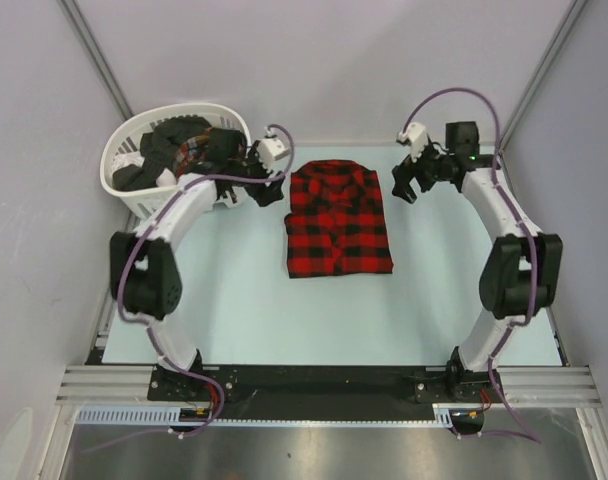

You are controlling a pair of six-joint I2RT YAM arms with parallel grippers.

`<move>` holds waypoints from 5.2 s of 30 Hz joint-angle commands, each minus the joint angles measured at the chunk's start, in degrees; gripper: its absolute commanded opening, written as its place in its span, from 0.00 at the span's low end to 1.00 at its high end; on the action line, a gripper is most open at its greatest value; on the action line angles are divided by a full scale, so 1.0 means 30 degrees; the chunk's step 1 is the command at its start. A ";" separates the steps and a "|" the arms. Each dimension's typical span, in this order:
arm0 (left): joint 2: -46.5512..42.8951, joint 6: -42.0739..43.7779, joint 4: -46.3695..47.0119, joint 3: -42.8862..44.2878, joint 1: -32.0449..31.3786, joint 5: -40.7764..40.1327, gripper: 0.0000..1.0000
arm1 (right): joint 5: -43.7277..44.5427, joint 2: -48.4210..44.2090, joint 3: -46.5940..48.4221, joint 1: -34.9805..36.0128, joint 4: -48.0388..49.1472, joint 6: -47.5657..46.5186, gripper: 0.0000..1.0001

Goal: Fold and stack the long sleeve shirts
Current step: Fold the shirt

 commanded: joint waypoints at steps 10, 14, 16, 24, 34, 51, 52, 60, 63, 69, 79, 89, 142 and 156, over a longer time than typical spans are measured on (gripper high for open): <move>-0.6499 -1.5955 0.6789 -1.3055 -0.0756 0.5528 0.75 | -0.5181 -0.4318 -0.9070 0.0424 0.2490 1.5370 0.79; -0.5180 -1.6864 0.7400 -1.3378 -0.0756 0.5119 0.75 | -0.4332 -0.3996 -1.0126 -0.0368 0.3103 1.6485 0.73; -0.4509 -1.6895 0.7637 -1.3321 -0.0756 0.5264 0.77 | -0.4214 -0.3704 -1.0216 -0.0516 0.3369 1.6866 0.73; -0.2689 -1.7246 0.8048 -1.2823 -0.0639 0.5000 0.77 | -0.4653 -0.1769 -1.0567 -0.0457 0.4630 1.8714 0.69; -0.2336 -1.8449 0.9780 -1.3846 -0.0551 0.7021 0.47 | -0.4420 -0.1299 -1.0831 -0.0458 0.3725 1.8275 0.39; -0.0813 -1.4084 0.4357 -1.2383 -0.0932 0.5061 0.14 | -0.2047 -0.0948 -1.2091 -0.0253 0.1730 1.6839 0.00; -0.0783 -1.4054 0.4357 -1.2382 -0.0932 0.5001 0.15 | -0.2017 -0.1006 -1.2149 -0.0398 0.1730 1.6810 0.00; -0.5958 -1.3438 0.4706 -1.4020 0.0532 0.6405 0.62 | -0.3945 -0.4306 -1.0365 -0.1218 -0.1164 1.4561 0.42; -0.8361 -1.3988 0.5609 -1.4695 -0.0050 0.7226 0.74 | -0.5318 -0.6650 -1.0361 -0.1074 -0.0331 1.5278 0.62; -0.6531 -2.0772 1.3603 -1.5721 -0.3829 0.8046 0.82 | -0.7288 -0.6869 -1.3318 0.3310 0.7770 2.1574 0.90; 0.1376 -2.3898 1.8186 -1.6803 -0.2842 0.7874 0.99 | -0.8637 0.1271 -1.6367 0.3298 1.6261 2.7152 1.00; -0.1126 -1.8902 1.2339 -1.7946 0.0240 1.0180 0.95 | -1.0448 0.0551 -1.4354 0.0014 0.5794 1.9805 1.00; 0.6305 -2.6210 1.8742 -0.7547 -0.1109 0.5411 0.96 | -0.9253 0.9303 -0.5792 0.1243 2.0186 3.1164 1.00; -0.4442 -2.5214 1.8682 -1.5892 -0.3534 0.8079 0.96 | -1.0308 -0.0710 -1.3401 0.1710 1.8459 3.2248 0.99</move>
